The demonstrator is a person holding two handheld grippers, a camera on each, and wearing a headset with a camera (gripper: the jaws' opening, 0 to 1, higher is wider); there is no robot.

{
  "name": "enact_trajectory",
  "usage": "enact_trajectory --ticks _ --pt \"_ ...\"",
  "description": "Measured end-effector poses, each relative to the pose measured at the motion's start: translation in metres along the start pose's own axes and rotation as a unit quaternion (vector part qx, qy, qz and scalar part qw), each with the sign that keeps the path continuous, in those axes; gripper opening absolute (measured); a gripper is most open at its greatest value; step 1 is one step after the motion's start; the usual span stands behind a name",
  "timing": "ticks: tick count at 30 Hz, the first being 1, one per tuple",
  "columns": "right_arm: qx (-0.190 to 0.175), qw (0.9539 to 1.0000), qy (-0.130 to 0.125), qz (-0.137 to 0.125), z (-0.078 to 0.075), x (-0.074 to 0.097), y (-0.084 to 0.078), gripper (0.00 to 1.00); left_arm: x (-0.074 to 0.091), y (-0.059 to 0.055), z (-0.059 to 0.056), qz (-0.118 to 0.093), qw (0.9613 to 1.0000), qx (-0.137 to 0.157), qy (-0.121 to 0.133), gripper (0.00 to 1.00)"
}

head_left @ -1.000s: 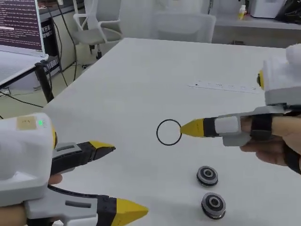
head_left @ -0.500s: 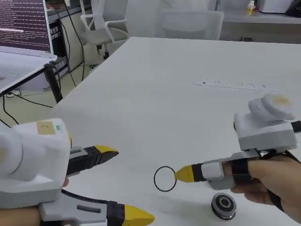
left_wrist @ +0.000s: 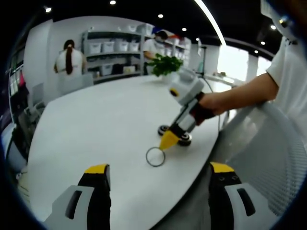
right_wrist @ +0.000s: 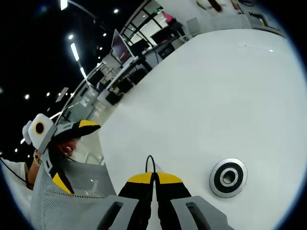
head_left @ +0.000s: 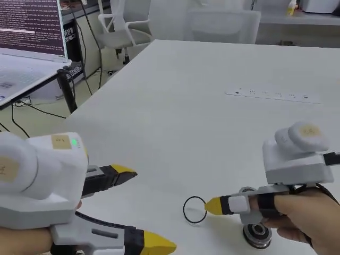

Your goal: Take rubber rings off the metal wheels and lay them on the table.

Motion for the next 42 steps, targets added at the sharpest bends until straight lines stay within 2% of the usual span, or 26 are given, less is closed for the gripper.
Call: enact_trajectory --ticks 5,9,15,27,31,36,39,40,42 --pt "0.008 0.9999 -0.012 0.006 -0.003 0.0 -0.002 0.01 0.001 0.0 0.001 -0.002 1.0 0.001 0.003 0.85" --pt "0.02 0.9997 -0.016 0.003 -0.003 0.0 0.0 0.09 0.001 0.0 0.001 -0.003 1.0 0.005 0.003 0.84" --pt "0.062 0.9976 -0.024 0.018 0.0 0.001 0.0 0.13 0.001 0.001 0.001 -0.005 1.0 0.006 0.003 0.85" --pt "0.125 0.9919 -0.014 0.015 0.016 0.018 0.018 0.16 0.001 0.002 -0.001 -0.014 0.9997 0.02 -0.003 0.83" --pt "0.147 0.9891 -0.008 0.004 0.023 0.028 0.029 0.18 0.001 0.002 -0.002 -0.017 0.9996 0.022 -0.005 0.83" --pt "0.165 0.9861 0.012 -0.015 0.038 0.043 0.038 0.21 0.001 0.002 -0.003 -0.017 0.9995 0.026 -0.011 0.83" --pt "0.189 0.9813 0.025 -0.023 0.043 0.051 0.041 0.24 0.0 0.002 -0.004 -0.017 0.9995 0.024 -0.012 0.83" --pt "0.192 0.9801 0.034 -0.035 0.046 0.057 0.043 0.25 0.0 0.001 -0.004 -0.016 0.9995 0.024 -0.014 0.83" --pt "0.183 0.9809 0.038 -0.054 0.048 0.064 0.047 0.26 0.0 0.001 -0.005 -0.012 0.9995 0.023 -0.017 0.82"
Point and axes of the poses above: the centre of the closed fingertips' face, and the gripper's own axes: x roughly backward along the fingers, z roughly to its left, y roughly out of its top, the point moved 7 cm from there along x, roughly backward along the fingers, and after that the axes turned 9 degrees about -z, right-handed, at the moved point
